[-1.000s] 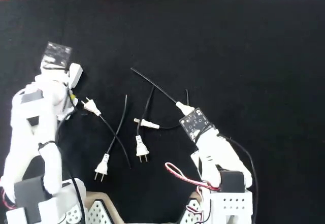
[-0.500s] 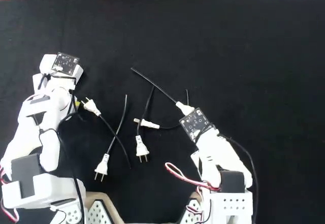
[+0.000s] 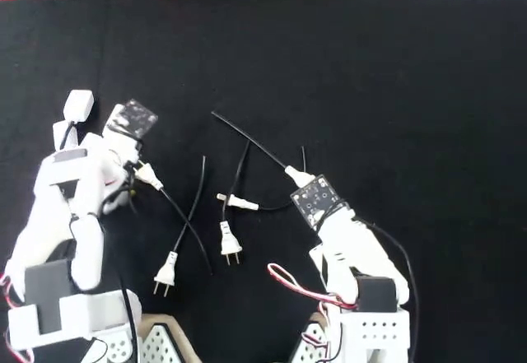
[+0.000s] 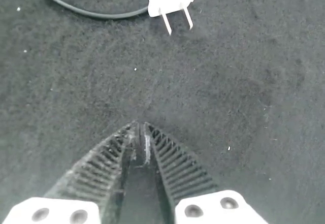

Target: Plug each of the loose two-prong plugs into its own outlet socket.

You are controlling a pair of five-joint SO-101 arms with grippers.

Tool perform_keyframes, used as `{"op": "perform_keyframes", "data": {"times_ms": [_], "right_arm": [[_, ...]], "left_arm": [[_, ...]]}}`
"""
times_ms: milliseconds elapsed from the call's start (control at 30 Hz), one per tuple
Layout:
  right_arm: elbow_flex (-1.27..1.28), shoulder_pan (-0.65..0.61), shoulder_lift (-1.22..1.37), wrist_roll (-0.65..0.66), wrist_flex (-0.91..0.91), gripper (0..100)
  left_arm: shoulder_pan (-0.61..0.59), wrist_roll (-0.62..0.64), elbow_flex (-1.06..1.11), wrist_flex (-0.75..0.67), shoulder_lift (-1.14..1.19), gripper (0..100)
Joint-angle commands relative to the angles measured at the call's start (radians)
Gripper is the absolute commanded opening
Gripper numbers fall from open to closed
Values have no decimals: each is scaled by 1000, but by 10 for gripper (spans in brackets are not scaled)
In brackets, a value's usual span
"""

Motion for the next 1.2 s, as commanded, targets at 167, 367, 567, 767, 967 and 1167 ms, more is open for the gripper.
{"op": "perform_keyframes", "data": {"times_ms": [167, 367, 567, 767, 967, 1167], "right_arm": [[-4, -6, -48, 6, 9, 12], [-4, 38, -48, 6, 9, 12], [-4, 138, -50, 6, 9, 12], [-4, 143, -50, 6, 9, 12], [-7, 117, -51, 0, -32, 12], [-36, -61, -41, -48, -61, 69]], "left_arm": [[240, -3, 73, 261, -503, 29], [483, -3, 278, 393, -962, 29], [664, 37, 352, 675, -1343, 29], [638, 84, 403, 692, -1396, 29], [444, 84, 361, 692, -1333, 29], [186, 83, 420, 644, -1332, 29]]}}
